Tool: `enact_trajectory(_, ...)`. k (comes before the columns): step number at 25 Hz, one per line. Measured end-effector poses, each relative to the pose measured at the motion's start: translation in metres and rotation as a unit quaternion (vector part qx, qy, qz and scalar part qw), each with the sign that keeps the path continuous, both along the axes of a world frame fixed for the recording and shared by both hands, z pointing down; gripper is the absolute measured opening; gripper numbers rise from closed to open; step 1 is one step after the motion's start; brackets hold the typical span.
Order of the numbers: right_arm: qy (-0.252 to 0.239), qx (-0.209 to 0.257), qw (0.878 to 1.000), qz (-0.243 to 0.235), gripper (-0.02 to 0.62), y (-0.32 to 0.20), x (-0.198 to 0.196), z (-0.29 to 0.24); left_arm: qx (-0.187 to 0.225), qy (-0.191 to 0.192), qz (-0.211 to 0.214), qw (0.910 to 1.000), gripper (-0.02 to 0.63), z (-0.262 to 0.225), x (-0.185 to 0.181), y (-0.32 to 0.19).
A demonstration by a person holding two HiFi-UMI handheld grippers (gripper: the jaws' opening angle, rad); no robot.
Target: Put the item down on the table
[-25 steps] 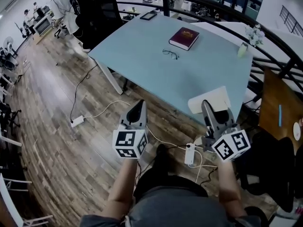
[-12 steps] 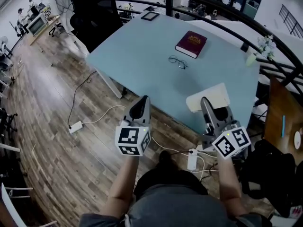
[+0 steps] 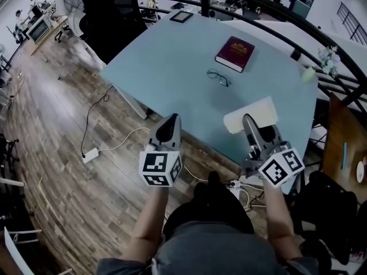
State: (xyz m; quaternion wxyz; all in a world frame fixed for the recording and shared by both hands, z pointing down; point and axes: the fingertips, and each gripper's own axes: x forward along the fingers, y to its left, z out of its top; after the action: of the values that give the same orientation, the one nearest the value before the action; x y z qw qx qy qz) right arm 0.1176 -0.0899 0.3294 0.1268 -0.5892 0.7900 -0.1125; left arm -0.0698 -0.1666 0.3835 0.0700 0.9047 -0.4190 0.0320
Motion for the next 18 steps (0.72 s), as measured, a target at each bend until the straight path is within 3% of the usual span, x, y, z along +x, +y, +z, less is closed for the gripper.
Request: enact_trajectory(18, -0.025, -0.021, 0.998, -0.048, 0.149, -0.088, 0.002, 0.021, -0.007, -0.013, -0.037, 0.9992, 0.005, 0.011, 0.004, -0.066)
